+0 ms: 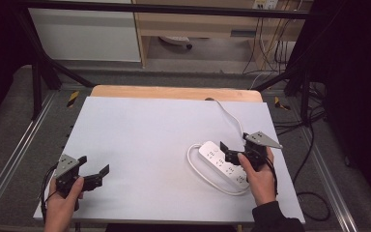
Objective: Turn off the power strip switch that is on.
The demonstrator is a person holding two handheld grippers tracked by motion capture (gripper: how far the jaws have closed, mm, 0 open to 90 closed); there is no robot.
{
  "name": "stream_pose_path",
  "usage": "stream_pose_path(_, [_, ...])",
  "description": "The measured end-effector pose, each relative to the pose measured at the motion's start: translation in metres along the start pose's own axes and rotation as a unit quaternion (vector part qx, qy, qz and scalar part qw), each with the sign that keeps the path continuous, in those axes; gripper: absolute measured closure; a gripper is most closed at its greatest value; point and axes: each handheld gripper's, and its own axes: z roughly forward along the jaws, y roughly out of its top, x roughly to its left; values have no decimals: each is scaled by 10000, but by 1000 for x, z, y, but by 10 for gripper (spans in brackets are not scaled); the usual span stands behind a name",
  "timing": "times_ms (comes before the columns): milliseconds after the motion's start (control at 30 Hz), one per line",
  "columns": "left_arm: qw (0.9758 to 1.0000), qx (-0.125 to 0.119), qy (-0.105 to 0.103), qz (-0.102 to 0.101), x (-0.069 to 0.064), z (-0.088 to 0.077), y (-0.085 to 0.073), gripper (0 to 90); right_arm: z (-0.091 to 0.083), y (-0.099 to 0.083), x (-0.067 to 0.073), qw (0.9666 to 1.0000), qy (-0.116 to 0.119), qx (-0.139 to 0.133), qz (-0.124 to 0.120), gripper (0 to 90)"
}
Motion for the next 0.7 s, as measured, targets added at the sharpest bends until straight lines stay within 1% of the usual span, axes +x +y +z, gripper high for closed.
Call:
stream_pose_path(100, [10000, -1, -6, 0, 0, 0, 0, 63, -5, 1, -2, 9999, -46, -81, -52, 34])
stream_pose_path(267, [10000, -3, -21, -4, 0, -1, 0, 63, -12, 2, -7, 9998, -98, -166, -65, 34])
stream_pose_path(367, [10000, -9, -24, -7, 0, -1, 0, 63, -17, 3, -11, 9997, -128, -204, -11, 32])
stream_pose_path(467, [10000, -8, -26, -8, 0, -1, 0, 63, -22, 3, -15, 9995, -205, -229, -58, 30])
stream_pose_path(700, [10000, -16, -24, -14, 1, -1, 0, 63, -30, 3, -23, 9991, -337, -271, 7, 27])
